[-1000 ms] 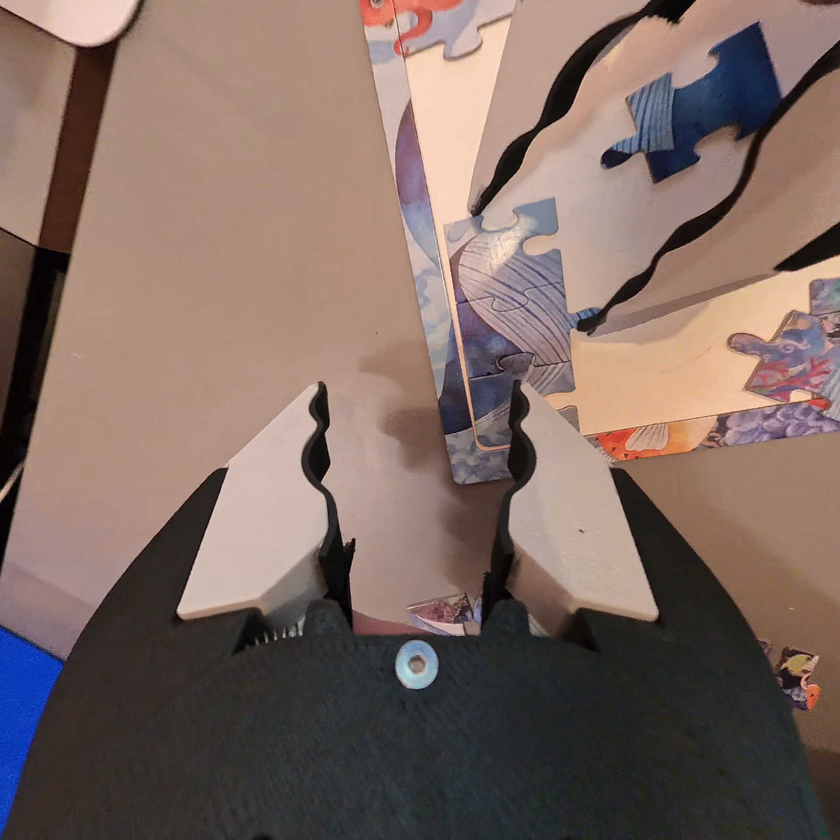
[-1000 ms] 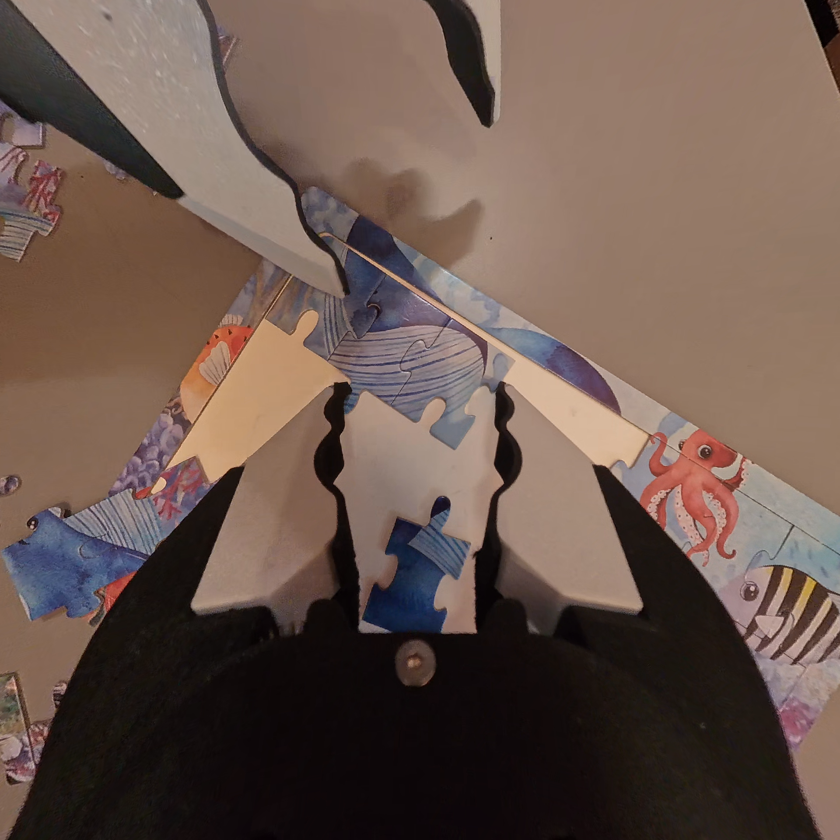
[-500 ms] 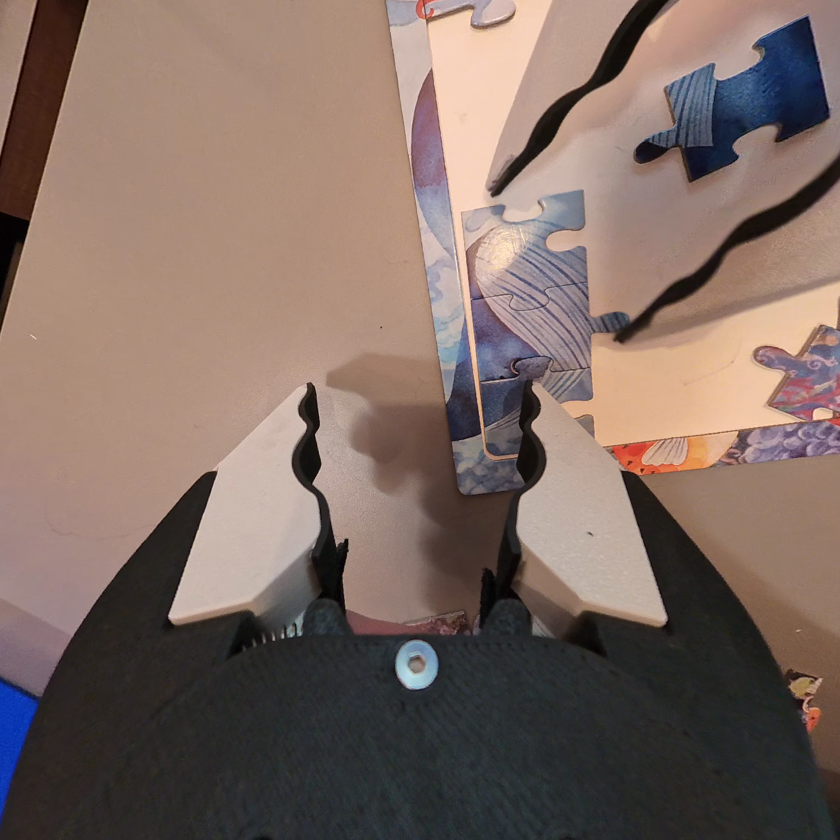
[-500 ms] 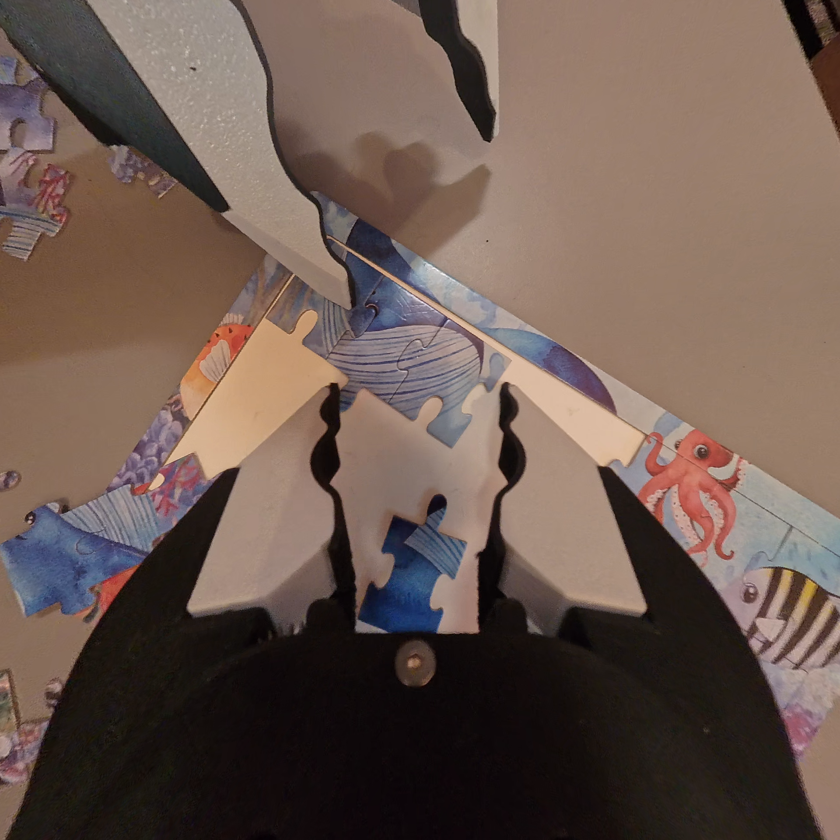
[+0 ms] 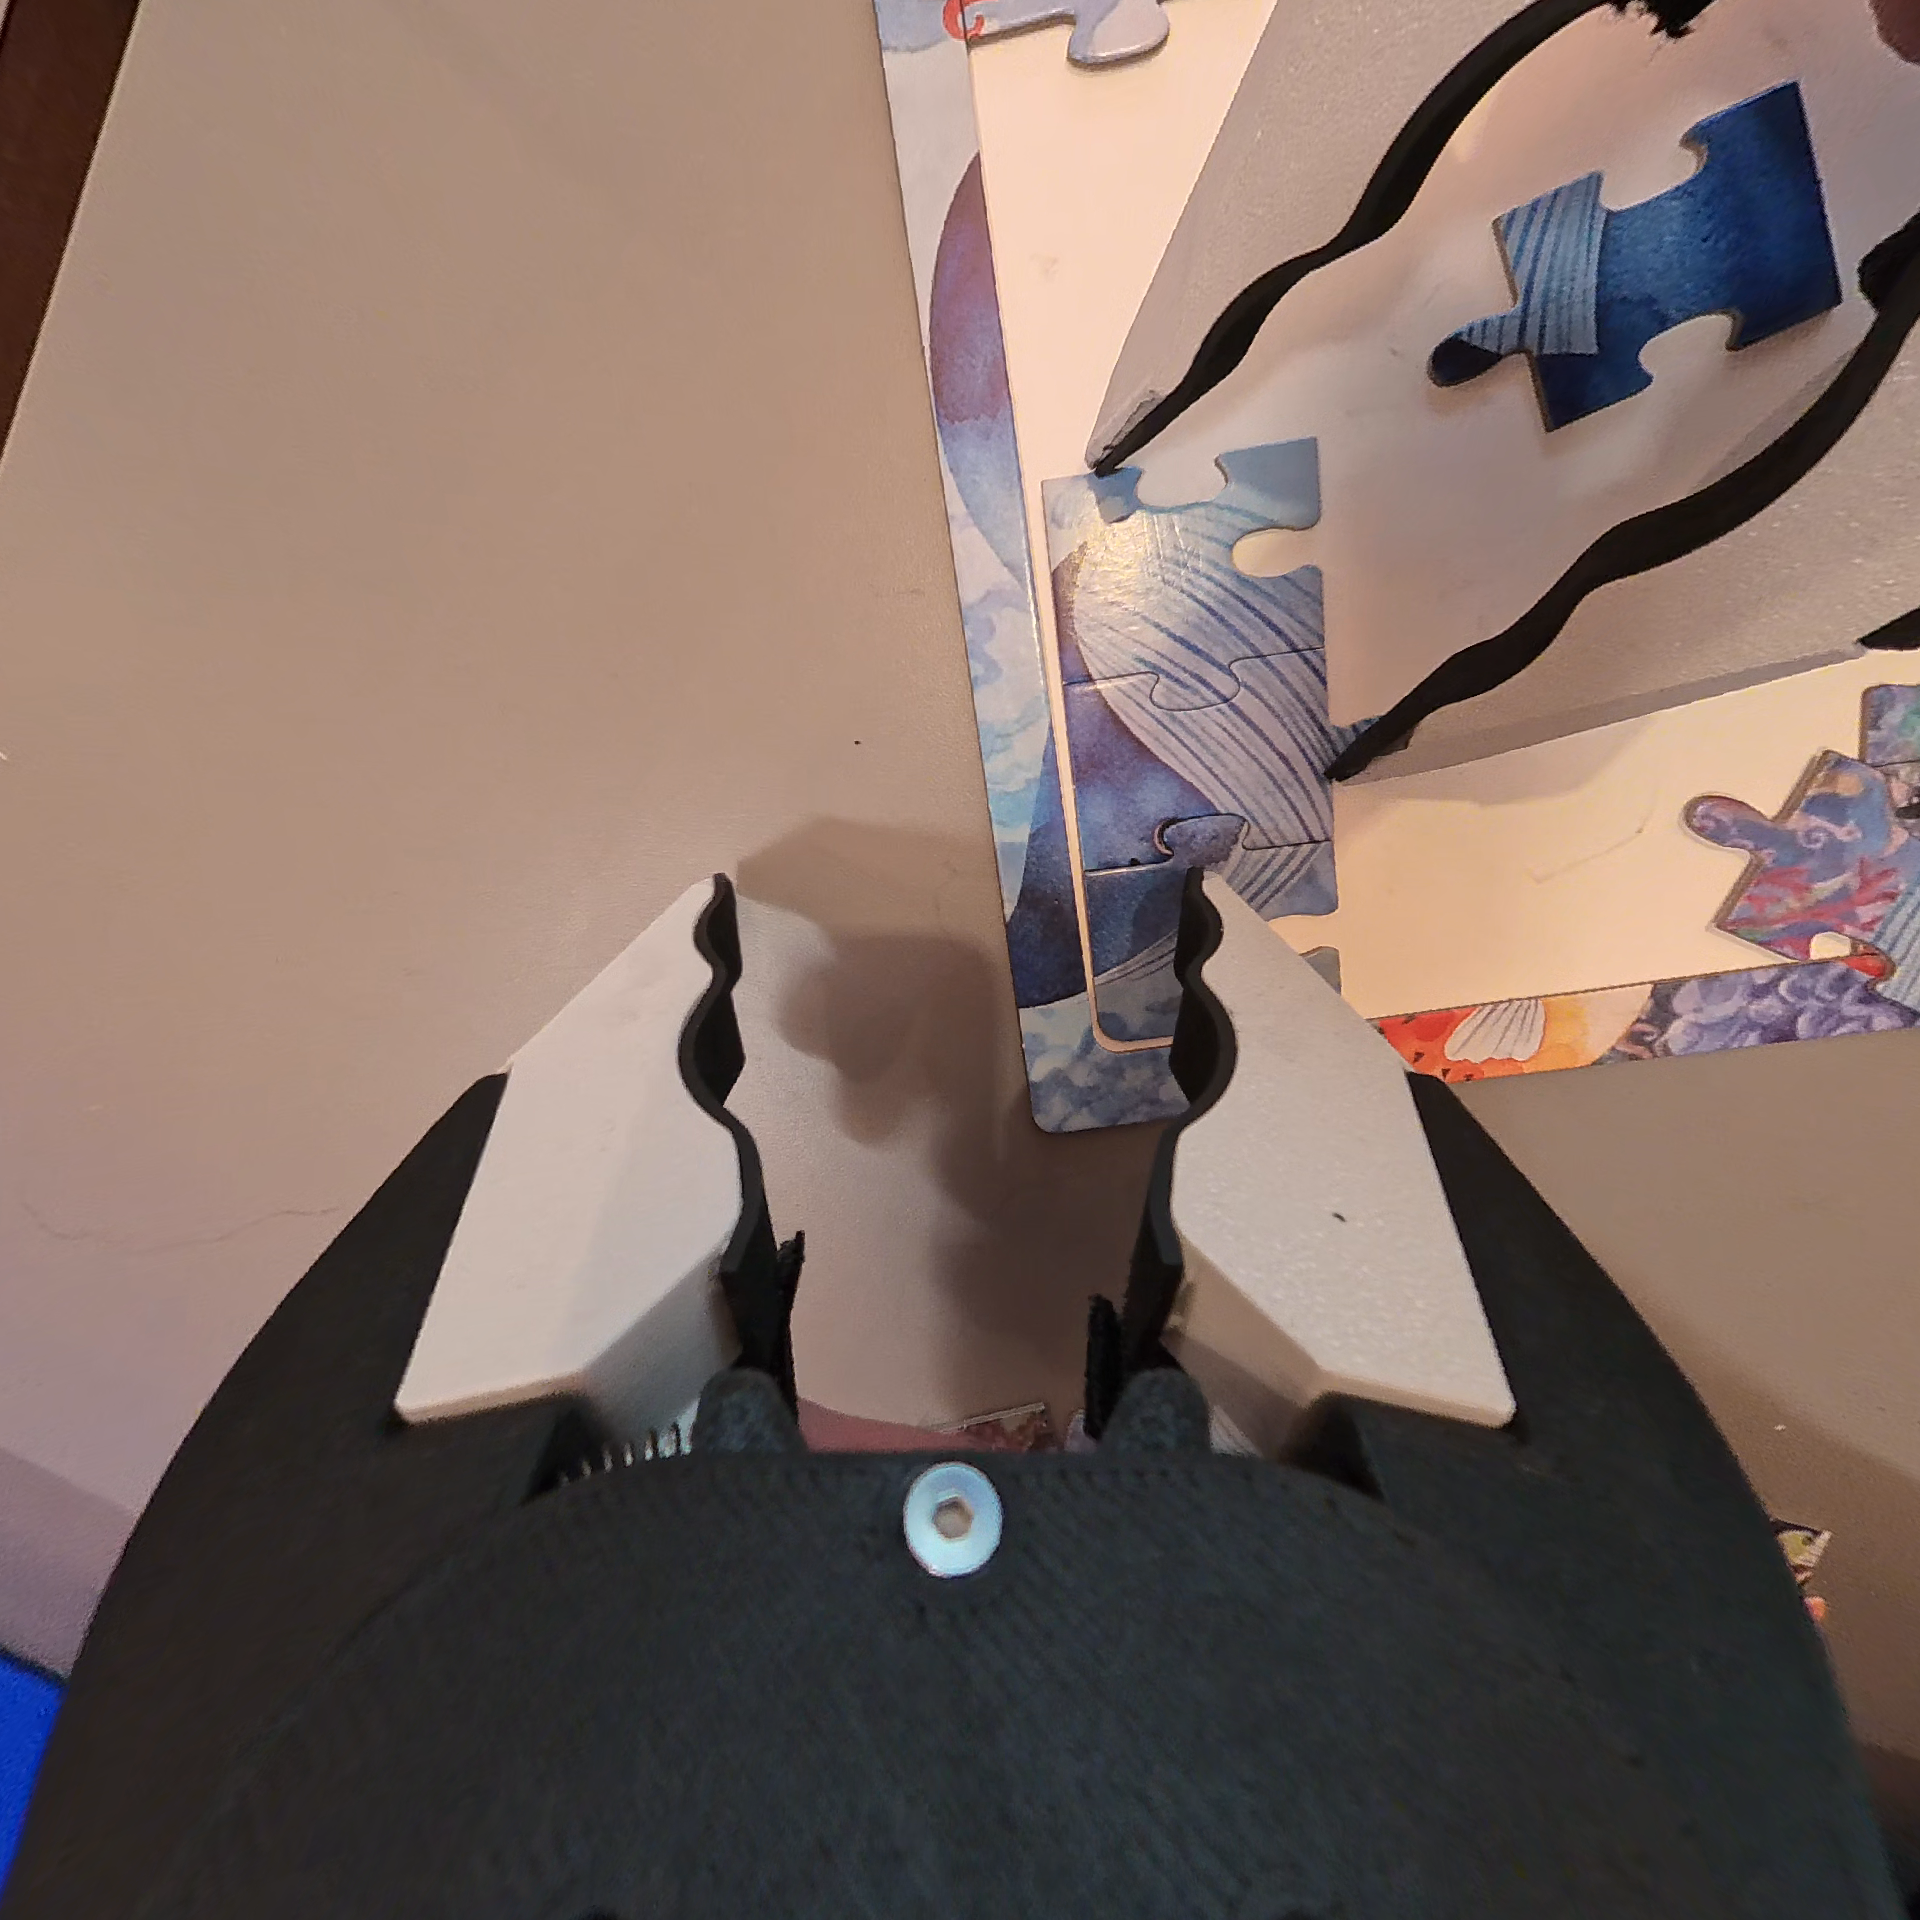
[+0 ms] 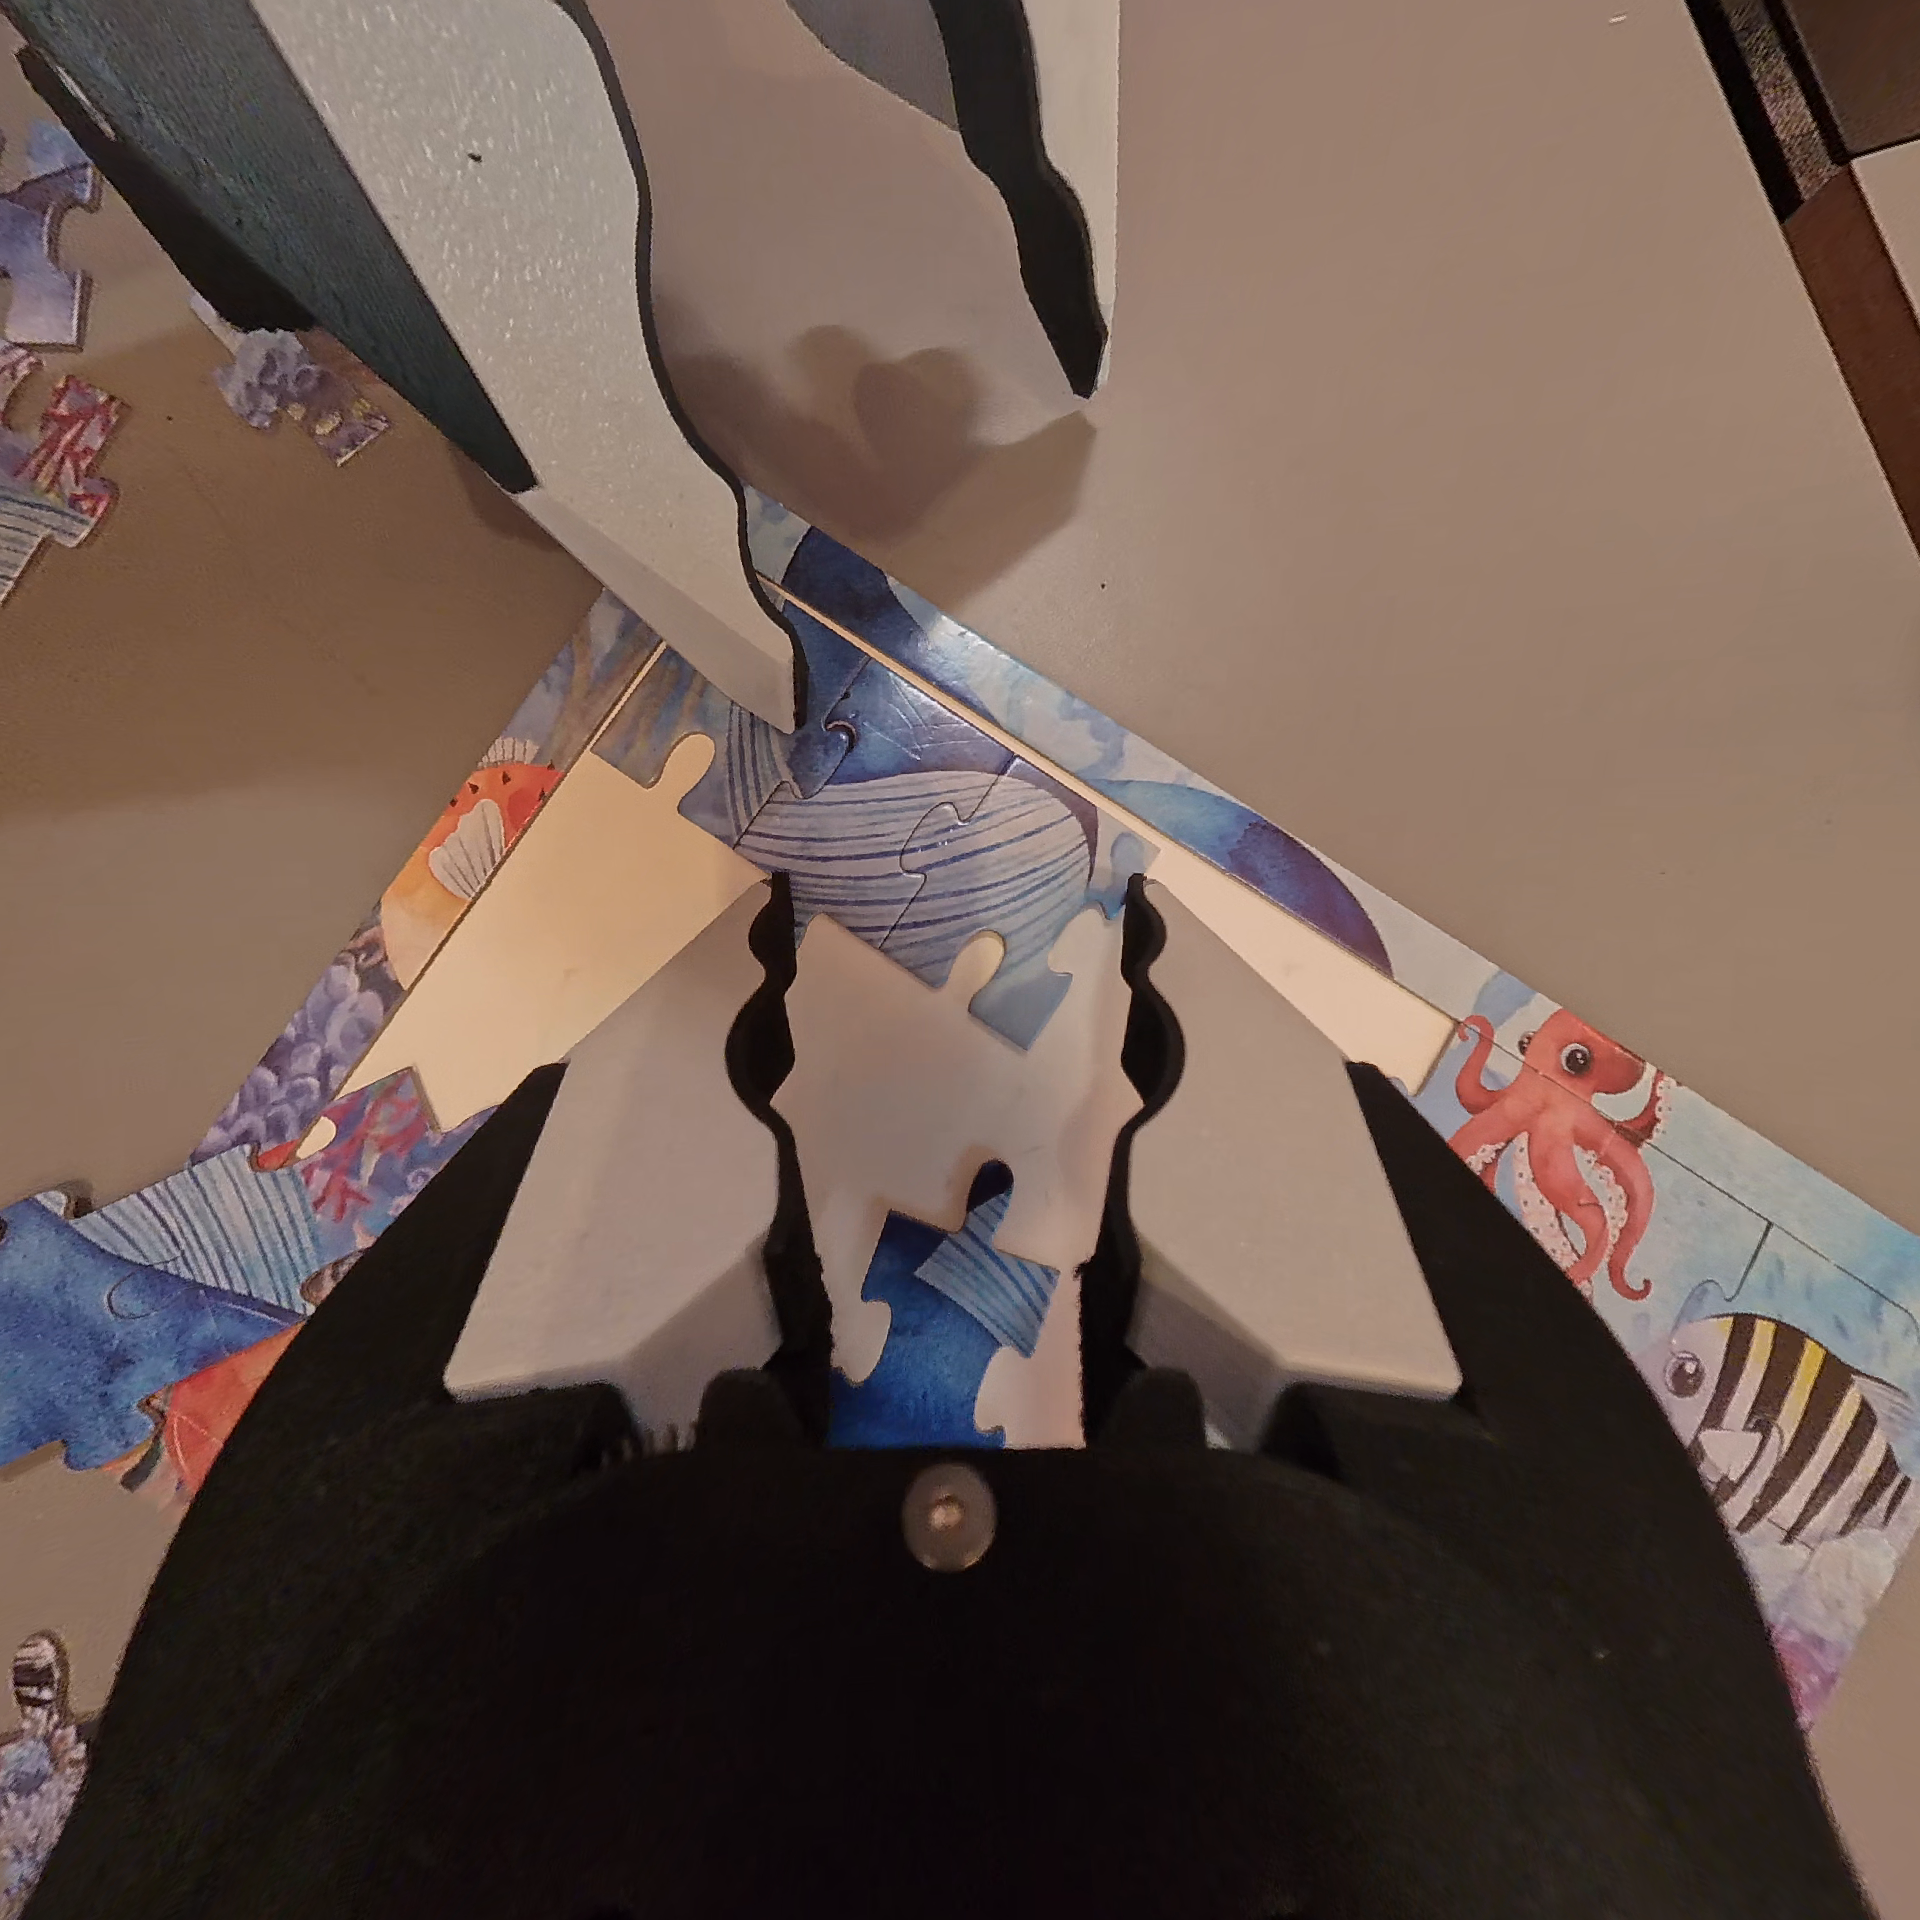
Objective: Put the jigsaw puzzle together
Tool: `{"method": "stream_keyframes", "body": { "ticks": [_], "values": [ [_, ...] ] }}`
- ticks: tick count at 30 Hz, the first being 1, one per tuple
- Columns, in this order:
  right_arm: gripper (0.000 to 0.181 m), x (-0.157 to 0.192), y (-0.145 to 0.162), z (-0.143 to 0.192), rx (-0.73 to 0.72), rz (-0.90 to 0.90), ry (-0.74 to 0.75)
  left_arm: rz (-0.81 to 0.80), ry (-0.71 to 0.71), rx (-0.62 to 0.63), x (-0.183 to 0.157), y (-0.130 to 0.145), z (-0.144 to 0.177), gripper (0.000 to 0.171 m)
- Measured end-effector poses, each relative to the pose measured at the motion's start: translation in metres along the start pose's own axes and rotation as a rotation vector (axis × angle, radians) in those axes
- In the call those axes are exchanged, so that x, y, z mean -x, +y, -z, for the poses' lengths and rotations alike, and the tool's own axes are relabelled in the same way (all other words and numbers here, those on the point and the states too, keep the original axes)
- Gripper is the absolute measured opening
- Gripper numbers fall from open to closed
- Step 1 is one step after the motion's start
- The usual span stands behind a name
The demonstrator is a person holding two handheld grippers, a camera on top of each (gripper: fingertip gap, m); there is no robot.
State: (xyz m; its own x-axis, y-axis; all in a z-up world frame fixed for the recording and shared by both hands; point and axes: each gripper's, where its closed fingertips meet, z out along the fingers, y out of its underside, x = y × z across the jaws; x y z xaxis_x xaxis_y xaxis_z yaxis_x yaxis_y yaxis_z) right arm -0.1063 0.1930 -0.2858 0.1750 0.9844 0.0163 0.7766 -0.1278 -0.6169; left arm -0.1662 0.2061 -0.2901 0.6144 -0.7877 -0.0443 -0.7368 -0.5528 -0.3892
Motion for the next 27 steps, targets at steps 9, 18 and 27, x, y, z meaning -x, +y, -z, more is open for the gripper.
{"method": "stream_keyframes", "body": {
  "ticks": [9, 18, 27],
  "values": [
    [0.046, -0.003, -0.004, 0.005, -0.038, -0.04, -0.014, 0.009, 0.01, -0.002, -0.001, 0.0, 0.0, 0.083],
    [0.056, 0.001, 0.003, 0.005, -0.014, -0.102, -0.083, 0.015, 0.013, -0.002, -0.002, 0.0, 0.0, 0.083],
    [0.054, 0.006, -0.003, 0.006, -0.066, -0.204, -0.168, 0.019, 0.018, -0.003, -0.004, -0.001, 0.0, 0.083]
  ]
}}
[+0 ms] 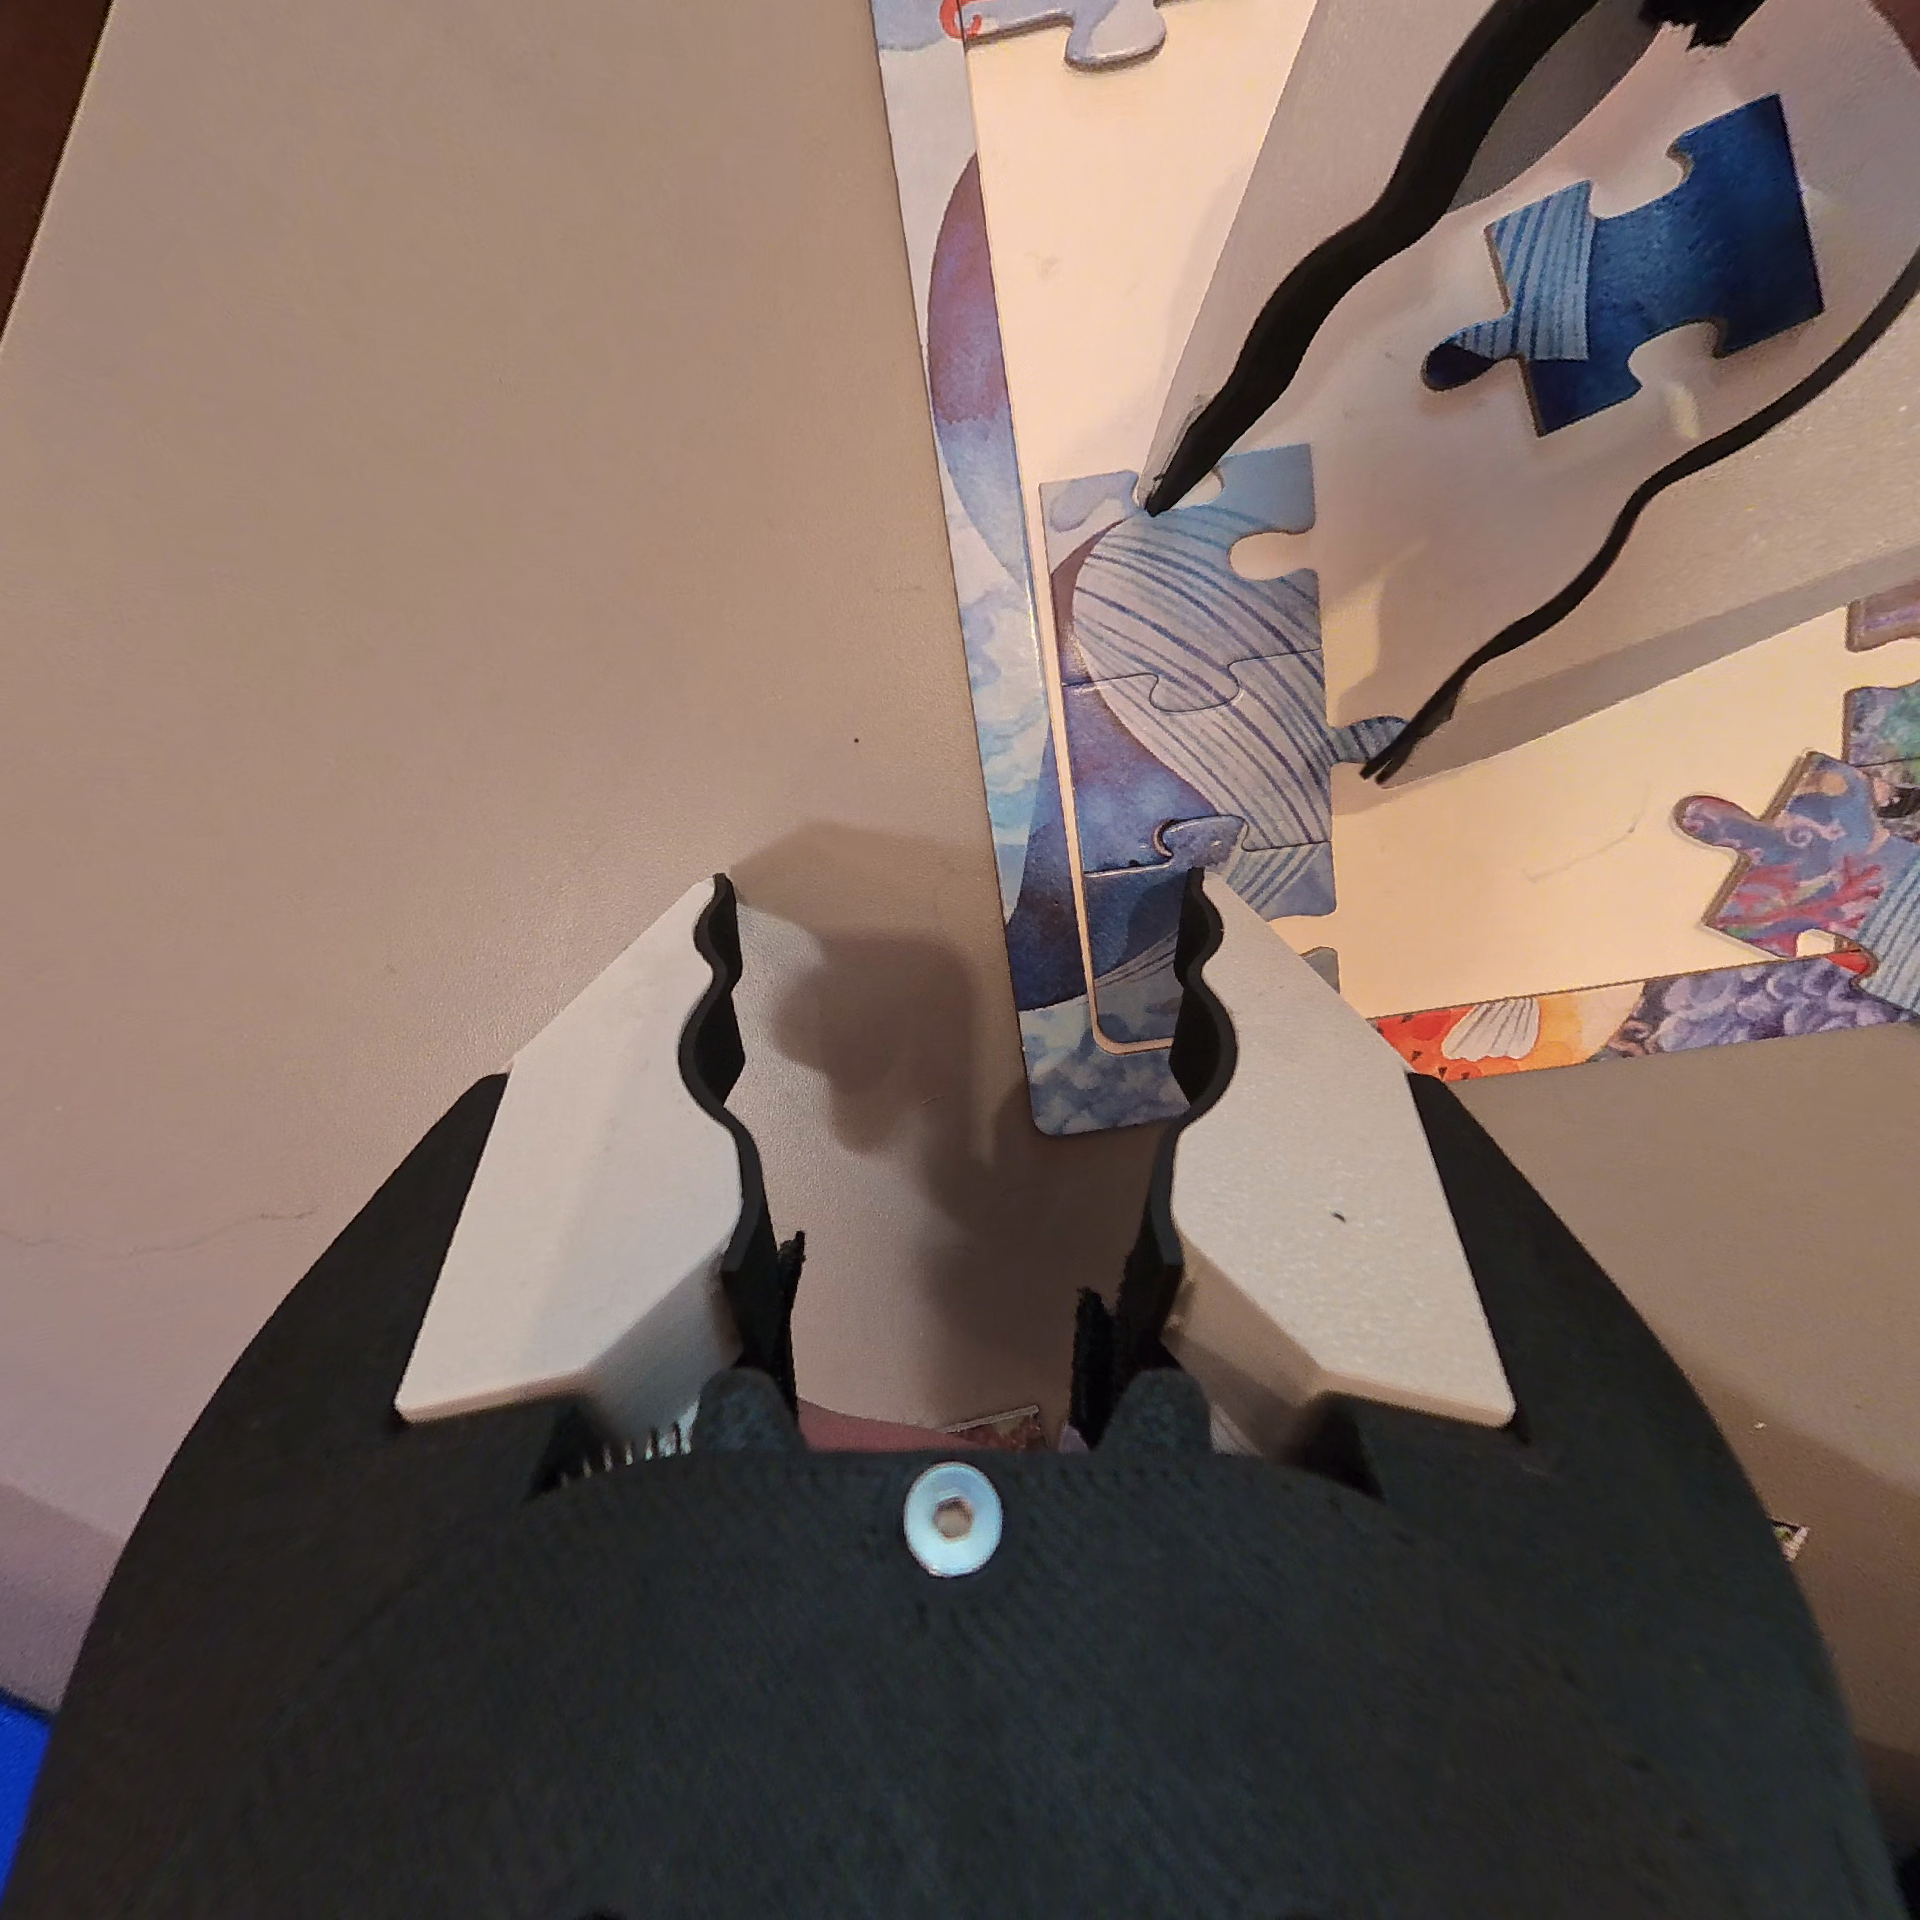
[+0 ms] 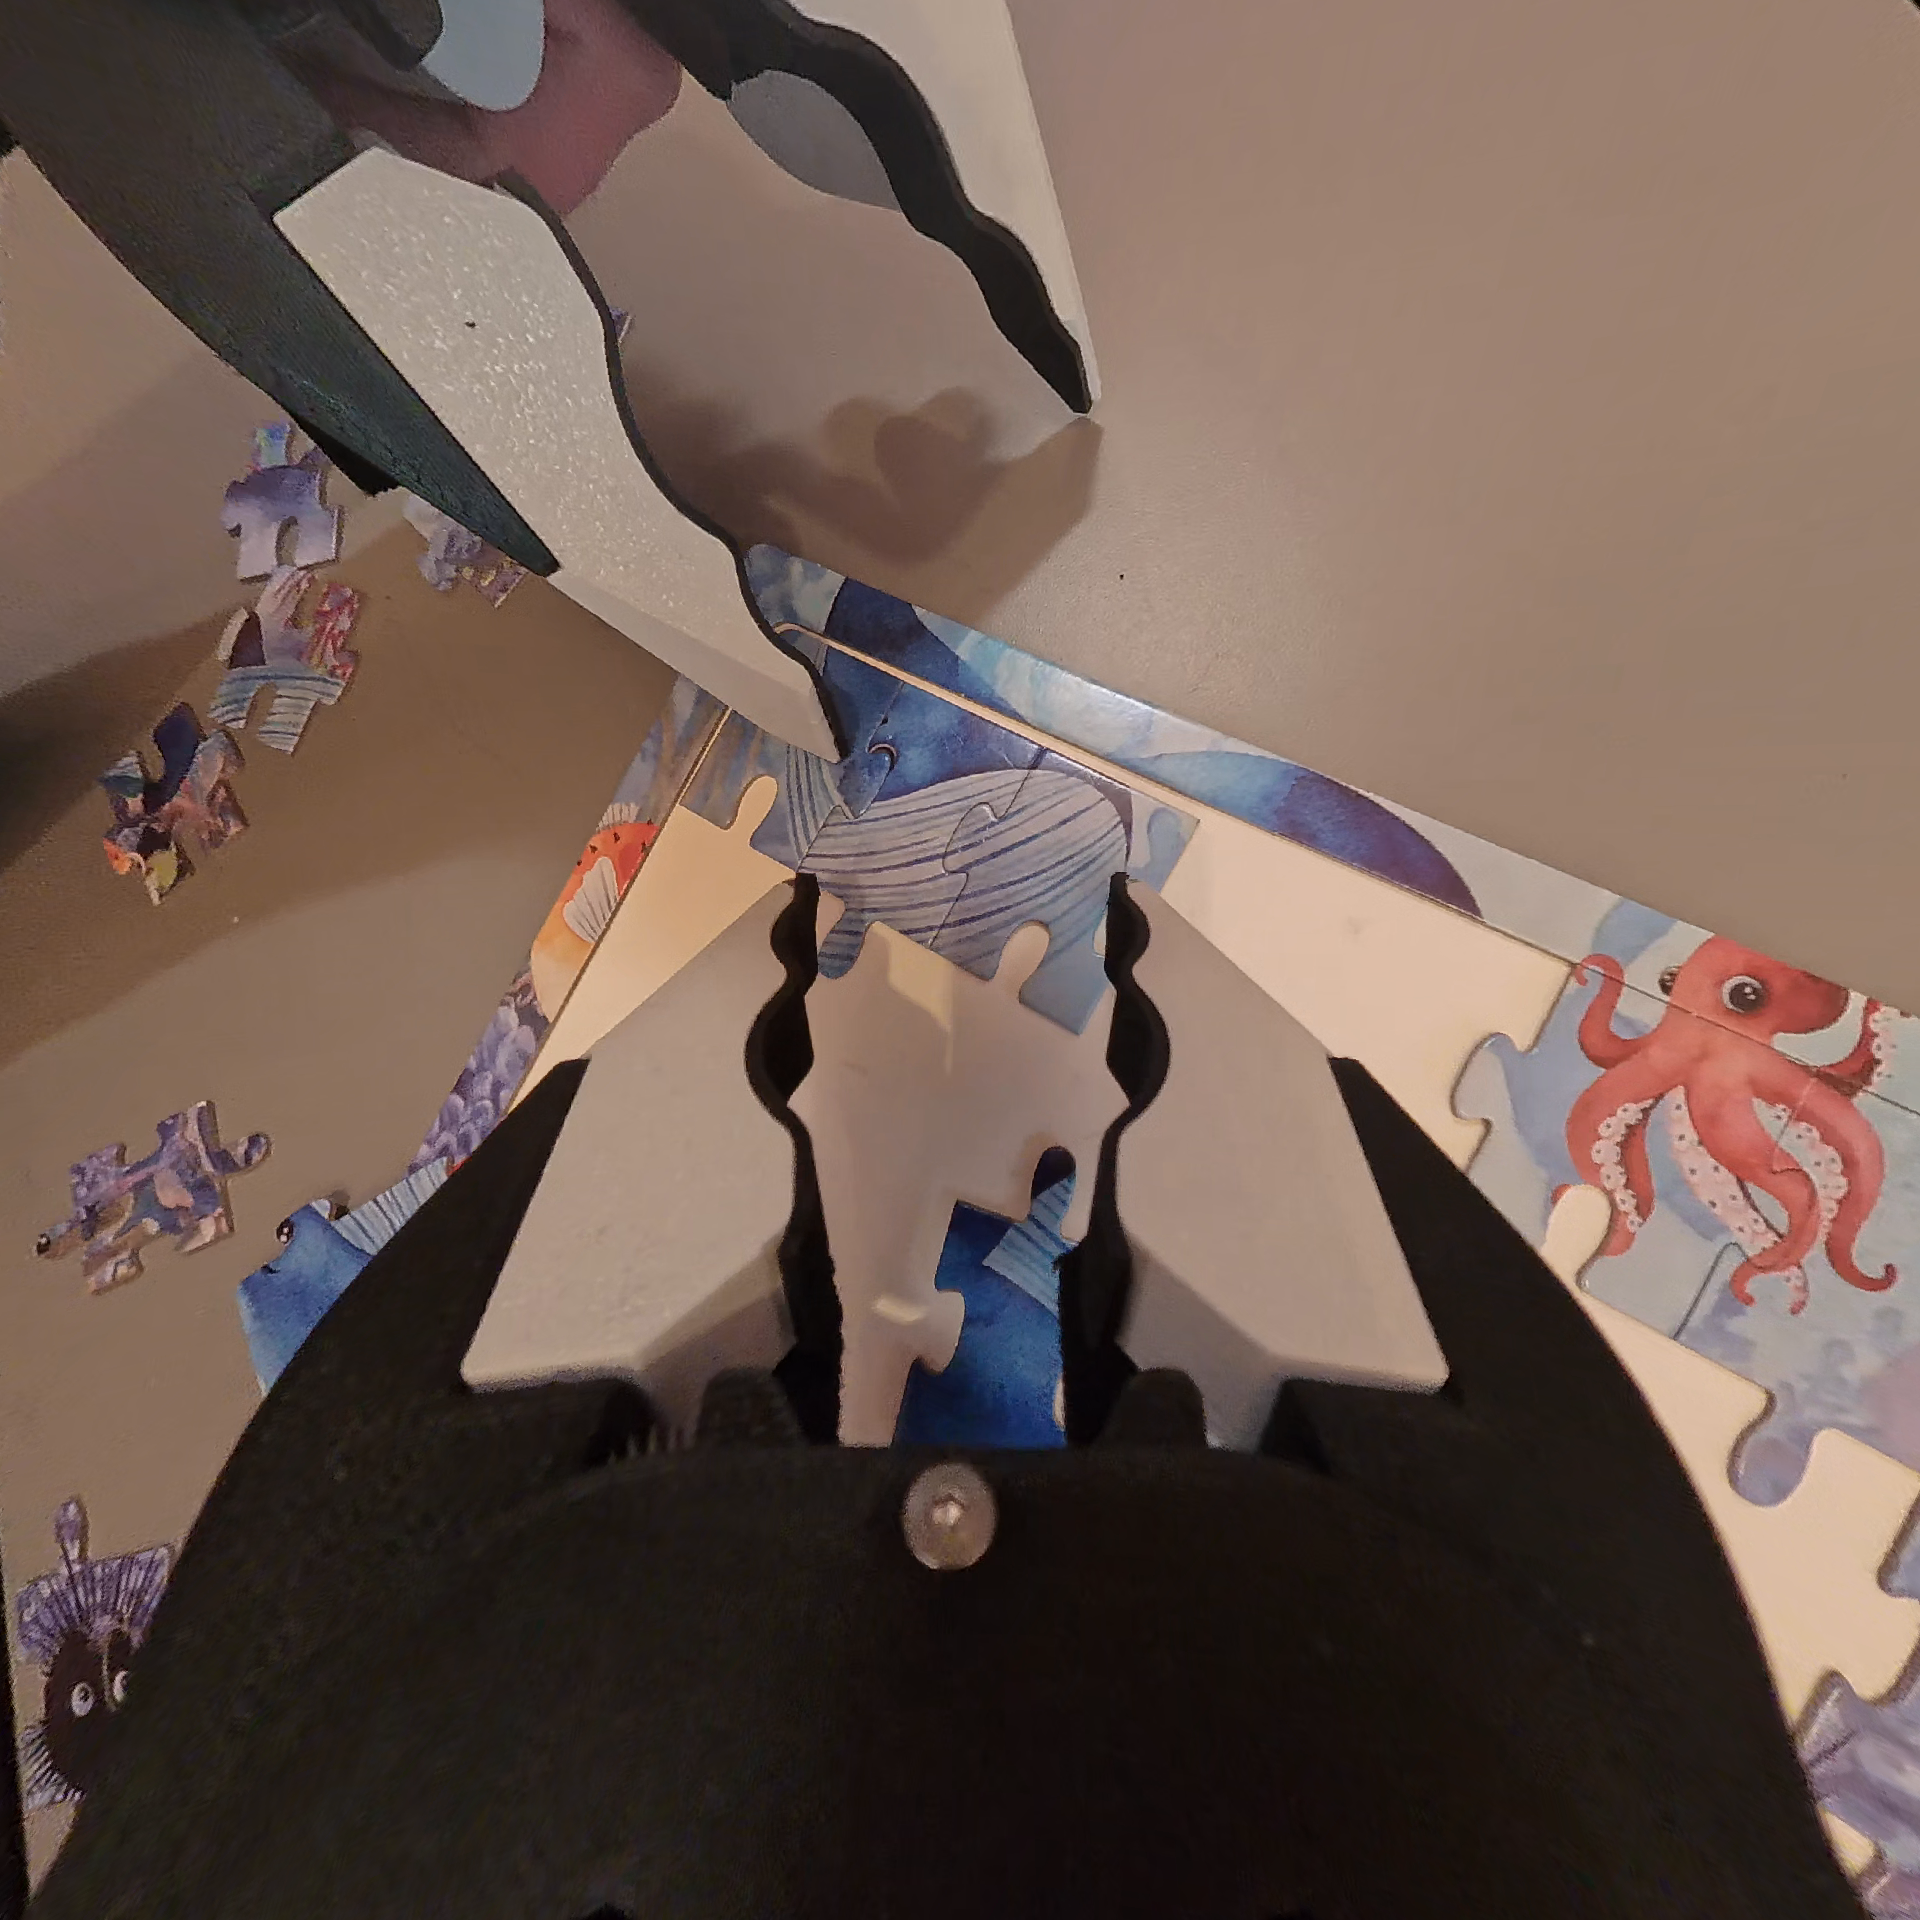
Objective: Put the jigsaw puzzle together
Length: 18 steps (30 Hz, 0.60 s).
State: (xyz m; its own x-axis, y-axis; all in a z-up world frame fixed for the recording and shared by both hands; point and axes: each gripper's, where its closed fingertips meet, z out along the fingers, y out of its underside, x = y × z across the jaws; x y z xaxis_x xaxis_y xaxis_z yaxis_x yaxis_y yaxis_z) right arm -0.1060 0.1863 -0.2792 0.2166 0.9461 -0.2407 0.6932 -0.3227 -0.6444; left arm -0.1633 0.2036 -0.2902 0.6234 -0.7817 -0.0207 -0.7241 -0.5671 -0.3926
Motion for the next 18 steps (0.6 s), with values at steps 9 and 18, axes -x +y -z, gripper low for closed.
{"method": "stream_keyframes", "body": {
  "ticks": [9, 18],
  "values": [
    [0.052, 0.003, -0.007, 0.009, -0.049, -0.055, -0.055, 0.006, 0.001, -0.001, -0.001, 0.0, 0.0, 0.084],
    [0.02, 0.026, -0.006, 0.019, -0.026, -0.026, -0.19, 0.011, 0.003, -0.004, -0.001, 0.0, 0.0, 0.085]
  ]
}}
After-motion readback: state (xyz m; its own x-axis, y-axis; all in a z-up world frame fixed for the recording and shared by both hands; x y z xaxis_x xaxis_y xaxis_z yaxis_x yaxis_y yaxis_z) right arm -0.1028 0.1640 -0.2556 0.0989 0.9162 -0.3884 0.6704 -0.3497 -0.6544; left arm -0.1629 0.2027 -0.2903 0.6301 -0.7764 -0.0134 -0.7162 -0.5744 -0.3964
